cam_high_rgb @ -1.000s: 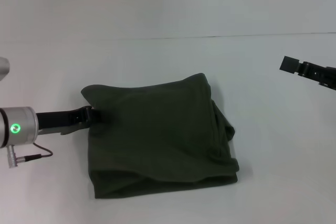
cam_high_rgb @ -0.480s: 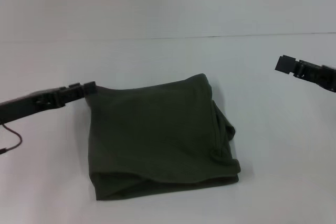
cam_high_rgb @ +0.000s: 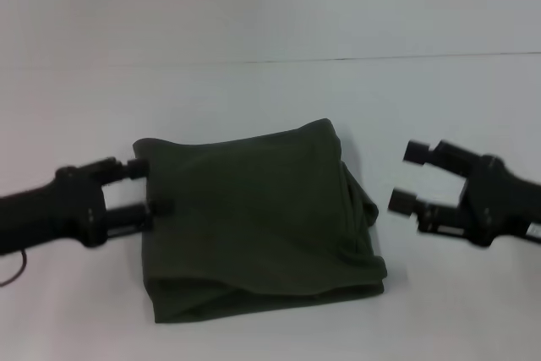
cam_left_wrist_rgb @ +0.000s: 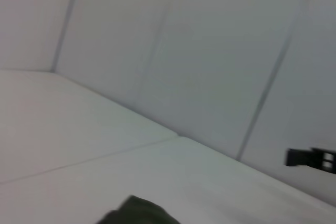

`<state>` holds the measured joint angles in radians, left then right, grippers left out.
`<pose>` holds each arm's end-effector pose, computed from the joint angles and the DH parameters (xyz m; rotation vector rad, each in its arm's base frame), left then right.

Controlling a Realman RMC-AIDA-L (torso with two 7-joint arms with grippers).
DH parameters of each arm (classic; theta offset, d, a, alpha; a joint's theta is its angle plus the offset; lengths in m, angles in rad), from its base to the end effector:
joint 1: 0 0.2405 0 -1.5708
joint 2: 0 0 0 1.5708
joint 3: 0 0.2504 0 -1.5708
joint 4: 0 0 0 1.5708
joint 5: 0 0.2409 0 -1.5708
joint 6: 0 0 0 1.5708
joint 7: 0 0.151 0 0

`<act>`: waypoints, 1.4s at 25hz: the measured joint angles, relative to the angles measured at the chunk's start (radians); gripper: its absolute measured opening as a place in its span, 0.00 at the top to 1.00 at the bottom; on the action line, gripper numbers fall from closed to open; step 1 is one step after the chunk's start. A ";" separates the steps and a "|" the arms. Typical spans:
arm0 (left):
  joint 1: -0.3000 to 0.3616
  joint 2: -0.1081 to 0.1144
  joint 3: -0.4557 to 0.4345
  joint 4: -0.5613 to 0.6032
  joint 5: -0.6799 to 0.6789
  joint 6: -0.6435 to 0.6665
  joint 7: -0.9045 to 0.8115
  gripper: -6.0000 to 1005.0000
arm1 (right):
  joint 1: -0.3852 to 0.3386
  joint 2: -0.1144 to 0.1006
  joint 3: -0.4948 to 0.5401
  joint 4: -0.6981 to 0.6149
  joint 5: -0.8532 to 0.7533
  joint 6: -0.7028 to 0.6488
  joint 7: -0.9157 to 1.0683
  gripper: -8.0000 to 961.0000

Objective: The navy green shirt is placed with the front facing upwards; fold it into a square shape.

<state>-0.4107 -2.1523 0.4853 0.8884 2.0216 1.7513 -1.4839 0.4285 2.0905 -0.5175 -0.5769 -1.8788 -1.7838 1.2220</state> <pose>-0.2874 0.3178 0.0417 -2.5839 -0.7181 -0.8515 0.2873 0.3072 0.0143 -2.5698 0.5607 1.1003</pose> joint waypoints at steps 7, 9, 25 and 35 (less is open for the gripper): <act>0.078 -0.019 -0.007 -0.073 0.002 0.036 0.262 0.21 | -0.060 0.000 -0.066 0.173 -0.004 0.035 -0.301 0.03; 0.094 -0.020 -0.008 -0.096 0.018 0.026 0.301 0.21 | -0.084 0.001 -0.083 0.198 -0.005 0.066 -0.340 0.03; 0.140 -0.023 -0.061 -0.219 0.152 -0.069 0.471 0.20 | -0.139 0.002 -0.088 0.306 -0.003 0.206 -0.520 0.03; 0.136 -0.022 -0.074 -0.227 0.152 -0.060 0.500 0.20 | -0.121 0.002 -0.081 0.305 0.005 0.220 -0.520 0.03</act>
<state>-0.2746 -2.1739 0.4111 0.6611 2.1741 1.6915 -0.9835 0.3076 2.0927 -0.5987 -0.2717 -1.8733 -1.5643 0.7017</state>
